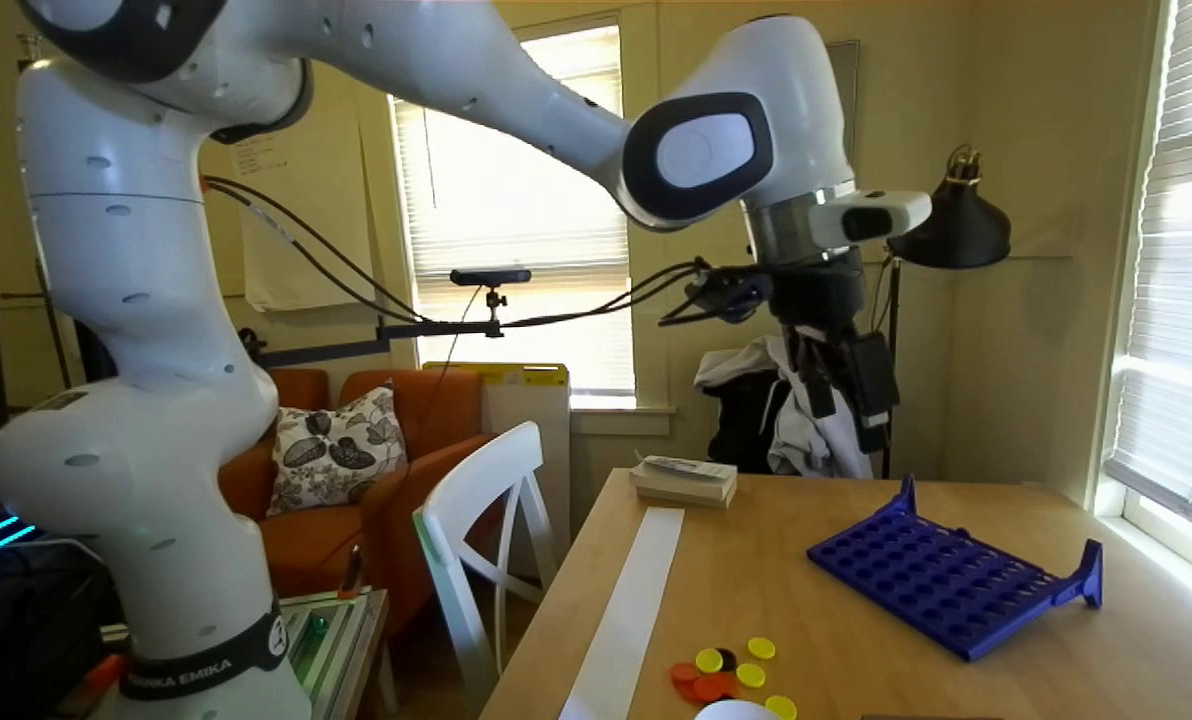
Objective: Move the blue object to the front and put it in an upright position
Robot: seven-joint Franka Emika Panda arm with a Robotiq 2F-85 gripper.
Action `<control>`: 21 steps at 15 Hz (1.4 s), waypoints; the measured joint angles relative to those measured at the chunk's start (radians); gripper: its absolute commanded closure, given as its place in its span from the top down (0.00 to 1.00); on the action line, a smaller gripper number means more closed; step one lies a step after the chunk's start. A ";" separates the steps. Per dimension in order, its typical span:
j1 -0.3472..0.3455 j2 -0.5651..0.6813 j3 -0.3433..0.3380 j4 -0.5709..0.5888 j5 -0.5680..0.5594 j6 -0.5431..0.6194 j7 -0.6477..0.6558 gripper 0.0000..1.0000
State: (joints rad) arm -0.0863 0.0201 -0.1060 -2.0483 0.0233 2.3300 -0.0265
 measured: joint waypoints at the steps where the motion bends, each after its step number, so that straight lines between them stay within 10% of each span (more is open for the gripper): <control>1: -0.003 0.024 -0.002 0.019 0.001 0.000 -0.007 1.00; 13: -0.008 0.082 -0.007 0.074 0.001 0.006 -0.012 1.00; 21: -0.027 0.128 0.006 0.166 0.093 0.008 -0.417 1.00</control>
State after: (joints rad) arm -0.1134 0.1480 -0.1001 -1.8825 0.1162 2.3380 -0.4440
